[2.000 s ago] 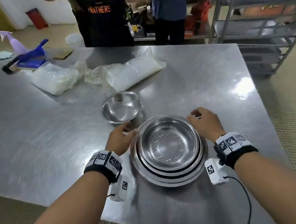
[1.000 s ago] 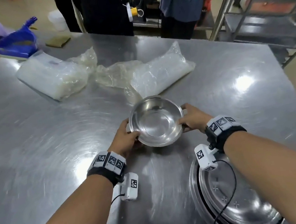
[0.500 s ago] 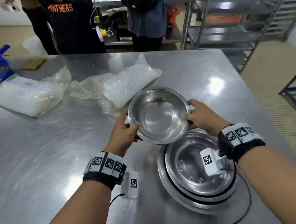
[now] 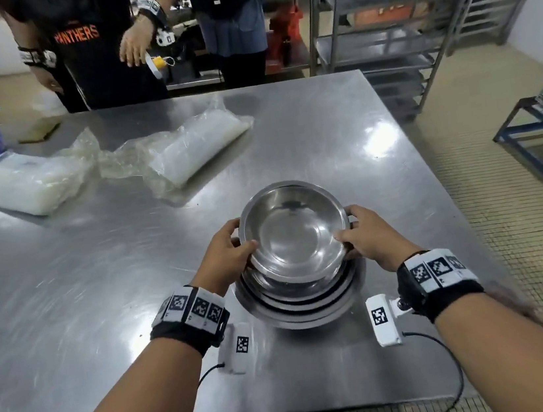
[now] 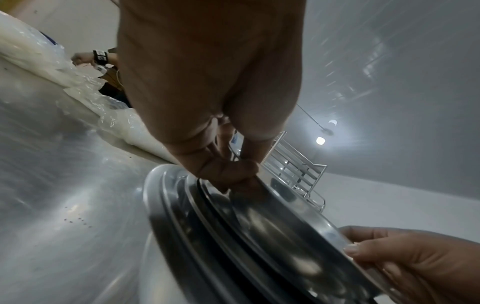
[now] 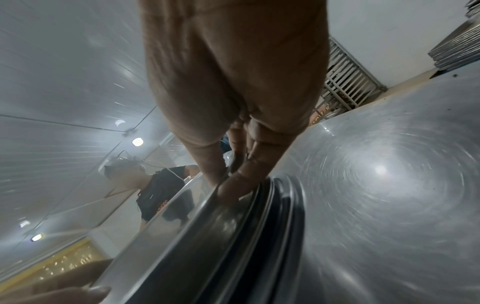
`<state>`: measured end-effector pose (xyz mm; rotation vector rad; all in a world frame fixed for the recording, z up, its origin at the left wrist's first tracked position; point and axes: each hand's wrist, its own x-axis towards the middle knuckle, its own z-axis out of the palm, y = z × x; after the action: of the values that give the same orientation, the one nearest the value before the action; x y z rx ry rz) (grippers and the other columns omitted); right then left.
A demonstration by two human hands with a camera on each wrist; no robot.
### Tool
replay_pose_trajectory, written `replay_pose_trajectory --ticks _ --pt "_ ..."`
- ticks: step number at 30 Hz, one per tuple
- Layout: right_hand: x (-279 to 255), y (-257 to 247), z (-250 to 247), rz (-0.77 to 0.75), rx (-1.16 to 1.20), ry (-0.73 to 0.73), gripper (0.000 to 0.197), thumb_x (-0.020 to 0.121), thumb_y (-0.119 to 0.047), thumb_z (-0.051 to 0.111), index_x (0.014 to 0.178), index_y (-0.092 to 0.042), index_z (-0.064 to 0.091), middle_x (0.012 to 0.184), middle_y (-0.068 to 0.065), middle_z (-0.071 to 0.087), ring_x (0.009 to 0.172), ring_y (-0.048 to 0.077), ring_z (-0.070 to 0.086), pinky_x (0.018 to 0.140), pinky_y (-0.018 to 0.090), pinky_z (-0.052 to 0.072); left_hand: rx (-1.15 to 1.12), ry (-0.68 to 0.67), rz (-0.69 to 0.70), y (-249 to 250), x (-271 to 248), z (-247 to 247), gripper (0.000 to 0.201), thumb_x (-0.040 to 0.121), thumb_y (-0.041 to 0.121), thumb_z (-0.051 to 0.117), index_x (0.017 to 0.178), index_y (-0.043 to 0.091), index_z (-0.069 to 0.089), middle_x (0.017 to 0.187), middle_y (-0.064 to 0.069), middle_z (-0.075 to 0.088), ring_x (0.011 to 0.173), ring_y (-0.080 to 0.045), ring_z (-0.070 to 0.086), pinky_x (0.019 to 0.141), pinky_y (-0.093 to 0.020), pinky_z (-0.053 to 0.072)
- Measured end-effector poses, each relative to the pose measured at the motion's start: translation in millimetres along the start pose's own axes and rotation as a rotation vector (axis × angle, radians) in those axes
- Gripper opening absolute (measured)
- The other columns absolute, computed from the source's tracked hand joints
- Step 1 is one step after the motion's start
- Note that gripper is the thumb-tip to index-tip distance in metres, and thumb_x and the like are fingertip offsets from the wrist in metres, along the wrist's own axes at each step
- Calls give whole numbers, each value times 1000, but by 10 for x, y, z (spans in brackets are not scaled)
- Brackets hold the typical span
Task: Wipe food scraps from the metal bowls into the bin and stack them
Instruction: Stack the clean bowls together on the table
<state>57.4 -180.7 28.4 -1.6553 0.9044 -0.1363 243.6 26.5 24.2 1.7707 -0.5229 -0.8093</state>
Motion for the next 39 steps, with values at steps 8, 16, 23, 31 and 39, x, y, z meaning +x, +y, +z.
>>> replay_pose_trajectory --ticks 8,16,23,31,39 --pt "-81 235 1 -80 -245 105 28 84 -16 77 98 -34 62 91 -3 74 78 20 74 78 44 63 328 110 27 -212 -77 56 39 95 11 72 131 23 68 86 -8 77 68 -24 75 71 -44 64" --pt "-67 314 75 -162 -529 185 38 86 -29 71 123 -26 62 104 -2 61 97 21 60 90 39 52 585 139 68 -249 -51 67 35 96 21 72 130 19 68 82 0 69 79 -18 67 75 -37 57" --pt "-17 433 89 -171 -549 217 56 87 -32 70 140 -30 54 115 1 48 96 22 59 92 41 52 619 160 81 -357 -7 21 50 93 24 77 141 20 63 78 5 63 76 -17 62 75 -33 52" --pt "55 637 142 -24 -166 206 81 81 -45 80 150 -24 42 132 -2 50 120 20 54 107 47 47 363 231 -27 -573 5 5 78 89 36 82 156 19 44 140 -5 55 121 -23 61 108 -45 52" --pt "24 774 195 -25 48 209 60 63 -74 74 99 -26 70 91 -3 76 88 21 73 88 53 59 55 163 -116 -674 -52 41 57 90 27 82 139 15 56 117 -10 73 102 -30 74 86 -50 63"
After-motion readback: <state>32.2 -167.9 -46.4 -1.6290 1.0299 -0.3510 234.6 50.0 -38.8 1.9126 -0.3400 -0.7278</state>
